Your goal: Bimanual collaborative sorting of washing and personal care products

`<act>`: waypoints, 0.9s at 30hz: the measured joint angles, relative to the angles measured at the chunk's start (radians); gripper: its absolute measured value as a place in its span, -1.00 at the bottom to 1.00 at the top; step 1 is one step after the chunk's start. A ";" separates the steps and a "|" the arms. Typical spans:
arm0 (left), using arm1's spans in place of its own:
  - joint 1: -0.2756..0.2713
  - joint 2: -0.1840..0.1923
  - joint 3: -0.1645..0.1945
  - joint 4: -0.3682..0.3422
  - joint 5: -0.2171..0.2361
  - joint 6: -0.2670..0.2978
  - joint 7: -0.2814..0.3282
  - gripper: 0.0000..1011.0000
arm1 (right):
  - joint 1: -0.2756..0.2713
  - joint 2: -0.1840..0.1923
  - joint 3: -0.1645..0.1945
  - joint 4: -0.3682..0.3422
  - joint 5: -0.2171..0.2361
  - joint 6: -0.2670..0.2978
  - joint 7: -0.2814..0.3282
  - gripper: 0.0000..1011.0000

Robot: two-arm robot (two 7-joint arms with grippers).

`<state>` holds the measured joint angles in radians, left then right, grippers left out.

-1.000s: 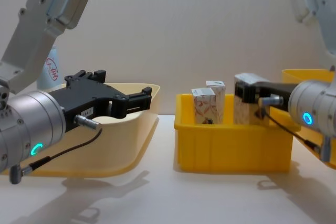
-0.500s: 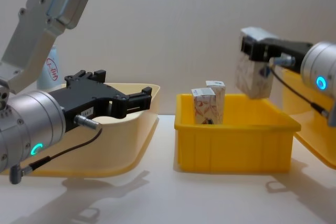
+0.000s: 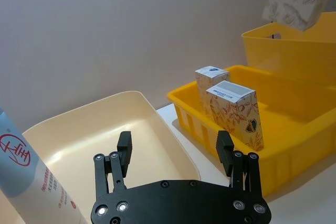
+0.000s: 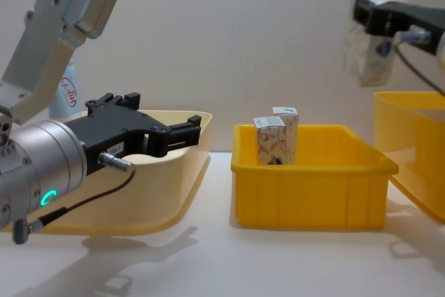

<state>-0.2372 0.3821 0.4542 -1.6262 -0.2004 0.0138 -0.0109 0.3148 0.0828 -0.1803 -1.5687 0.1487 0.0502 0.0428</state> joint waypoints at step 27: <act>0.000 0.000 0.000 0.000 0.000 0.000 0.000 0.98 | -0.117 0.035 0.165 -0.134 -0.061 0.020 -0.119 -0.14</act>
<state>-0.2371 0.3821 0.4542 -1.6262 -0.2004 0.0138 -0.0109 0.1975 0.1174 -0.0150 -1.7028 0.0877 0.0698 -0.0759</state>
